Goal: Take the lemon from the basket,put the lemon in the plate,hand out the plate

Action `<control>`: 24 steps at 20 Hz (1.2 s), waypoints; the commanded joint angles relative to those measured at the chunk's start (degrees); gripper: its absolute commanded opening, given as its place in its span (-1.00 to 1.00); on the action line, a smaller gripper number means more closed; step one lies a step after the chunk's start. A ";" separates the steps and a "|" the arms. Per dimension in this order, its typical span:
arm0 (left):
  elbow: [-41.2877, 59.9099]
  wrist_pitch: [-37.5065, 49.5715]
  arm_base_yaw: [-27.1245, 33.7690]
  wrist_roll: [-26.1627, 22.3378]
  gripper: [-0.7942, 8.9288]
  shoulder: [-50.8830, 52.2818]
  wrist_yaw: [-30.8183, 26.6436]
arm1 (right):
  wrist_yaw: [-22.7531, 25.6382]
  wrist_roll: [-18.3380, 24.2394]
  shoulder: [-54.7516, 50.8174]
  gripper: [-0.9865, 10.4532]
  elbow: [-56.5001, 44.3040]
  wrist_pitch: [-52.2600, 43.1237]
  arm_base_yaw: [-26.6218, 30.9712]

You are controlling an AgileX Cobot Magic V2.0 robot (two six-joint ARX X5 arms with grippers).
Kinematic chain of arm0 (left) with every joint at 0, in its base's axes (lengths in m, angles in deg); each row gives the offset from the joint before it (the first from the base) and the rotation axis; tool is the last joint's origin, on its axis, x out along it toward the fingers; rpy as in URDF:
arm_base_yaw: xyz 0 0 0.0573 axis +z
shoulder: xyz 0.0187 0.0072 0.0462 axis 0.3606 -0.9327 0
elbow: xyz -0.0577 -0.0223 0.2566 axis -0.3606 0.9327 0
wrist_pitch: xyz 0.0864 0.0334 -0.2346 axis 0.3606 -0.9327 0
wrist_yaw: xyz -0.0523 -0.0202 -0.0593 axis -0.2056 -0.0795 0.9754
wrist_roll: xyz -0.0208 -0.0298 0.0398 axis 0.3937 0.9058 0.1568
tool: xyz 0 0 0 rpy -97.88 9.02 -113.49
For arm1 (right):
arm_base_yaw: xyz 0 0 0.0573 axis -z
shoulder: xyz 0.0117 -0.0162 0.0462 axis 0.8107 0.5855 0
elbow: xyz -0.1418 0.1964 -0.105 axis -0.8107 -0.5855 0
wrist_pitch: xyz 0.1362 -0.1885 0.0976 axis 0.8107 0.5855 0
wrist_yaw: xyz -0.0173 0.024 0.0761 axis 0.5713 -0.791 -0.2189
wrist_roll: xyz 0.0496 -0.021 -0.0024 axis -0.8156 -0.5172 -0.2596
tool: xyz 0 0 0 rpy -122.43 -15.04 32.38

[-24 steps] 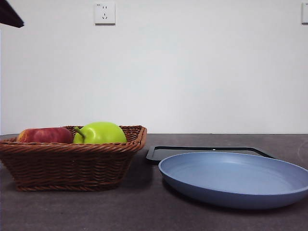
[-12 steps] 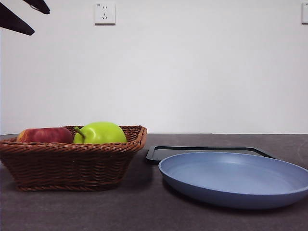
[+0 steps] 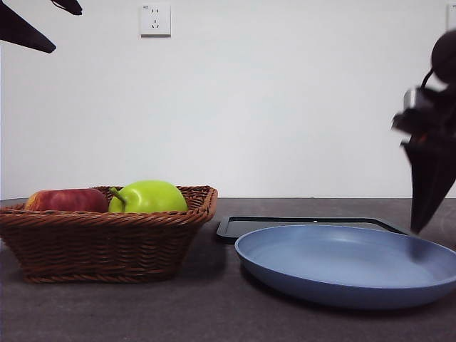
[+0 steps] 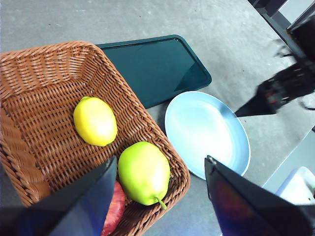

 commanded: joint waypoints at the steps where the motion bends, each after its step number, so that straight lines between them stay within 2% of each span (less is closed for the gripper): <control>1: -0.94 0.52 -0.22 0.22 -0.19 -0.37 0.04 | -0.20 0.20 3.80 -0.44 0.76 -2.12 -0.92; 3: -0.96 0.55 -0.22 0.20 -0.19 -0.37 0.02 | -0.07 -0.83 5.68 -0.49 0.76 -3.34 -1.40; 8: -0.94 0.61 -0.22 0.13 -0.19 -0.37 0.02 | 0.39 -1.97 6.58 -0.82 0.76 -4.35 -1.62; 12: -0.94 0.81 -0.24 0.44 -0.19 -0.37 -0.09 | 0.15 -2.34 5.49 -0.82 0.79 -3.69 -1.49; 13: -0.94 0.98 -0.39 1.84 -0.19 -0.37 -0.39 | 0.11 -2.34 4.55 -0.82 0.79 -3.21 -1.31; 16: -0.94 2.14 -2.56 2.99 -0.18 -1.75 -2.84 | -0.11 -2.10 -0.17 -0.82 0.79 0.02 -0.39; 18: -0.96 3.08 -4.48 3.23 -0.03 -3.69 -5.11 | -0.09 -1.53 -4.57 -0.82 0.79 2.93 0.35; 21: -1.31 5.55 -7.02 3.45 0.00 -8.50 -6.21 | -0.07 -1.22 -12.09 -0.82 0.79 6.49 1.01; 24: -4.17 7.85 -9.20 3.82 0.00 -15.52 -12.35 | -0.04 -1.25 -19.21 -0.82 0.79 9.03 1.11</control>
